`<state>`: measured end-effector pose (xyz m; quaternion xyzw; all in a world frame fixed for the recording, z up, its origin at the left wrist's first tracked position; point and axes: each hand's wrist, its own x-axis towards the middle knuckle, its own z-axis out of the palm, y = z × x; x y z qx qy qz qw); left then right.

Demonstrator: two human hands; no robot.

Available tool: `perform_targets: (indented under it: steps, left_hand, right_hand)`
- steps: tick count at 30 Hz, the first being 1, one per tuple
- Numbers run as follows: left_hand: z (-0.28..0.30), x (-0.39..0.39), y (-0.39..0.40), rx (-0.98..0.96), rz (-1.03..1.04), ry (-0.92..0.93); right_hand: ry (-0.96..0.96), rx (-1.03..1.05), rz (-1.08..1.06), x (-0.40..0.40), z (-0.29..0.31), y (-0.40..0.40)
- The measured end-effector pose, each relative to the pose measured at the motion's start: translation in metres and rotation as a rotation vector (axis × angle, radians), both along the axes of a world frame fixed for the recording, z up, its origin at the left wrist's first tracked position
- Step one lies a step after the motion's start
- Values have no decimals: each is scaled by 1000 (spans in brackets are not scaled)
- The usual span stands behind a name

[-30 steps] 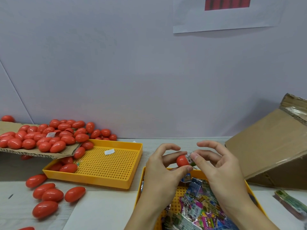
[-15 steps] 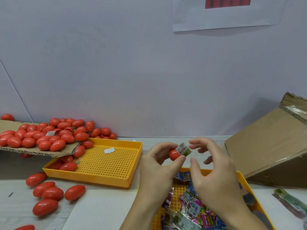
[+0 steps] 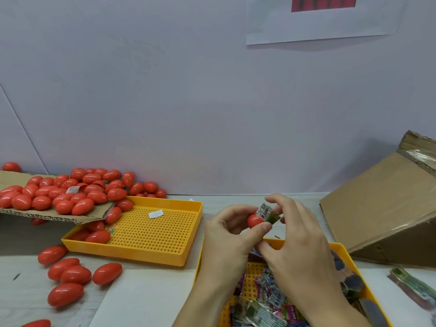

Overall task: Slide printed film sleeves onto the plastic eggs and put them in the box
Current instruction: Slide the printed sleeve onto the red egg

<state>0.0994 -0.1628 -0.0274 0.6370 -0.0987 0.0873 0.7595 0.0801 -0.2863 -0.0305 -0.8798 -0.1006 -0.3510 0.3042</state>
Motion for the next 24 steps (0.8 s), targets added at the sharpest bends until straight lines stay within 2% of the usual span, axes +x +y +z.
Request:
perform_targets:
  steps: [7, 14, 24]
  left_hand:
    - [1, 0, -2, -50, -43, 81]
    - [2, 1, -7, -256, -113, 212]
    - [0, 3, -3, -228, -128, 267]
  right_hand:
    - [-12, 33, 11, -1, 1, 0]
    - [22, 34, 71, 0, 1, 1]
    - [54, 65, 149, 2, -2, -2]
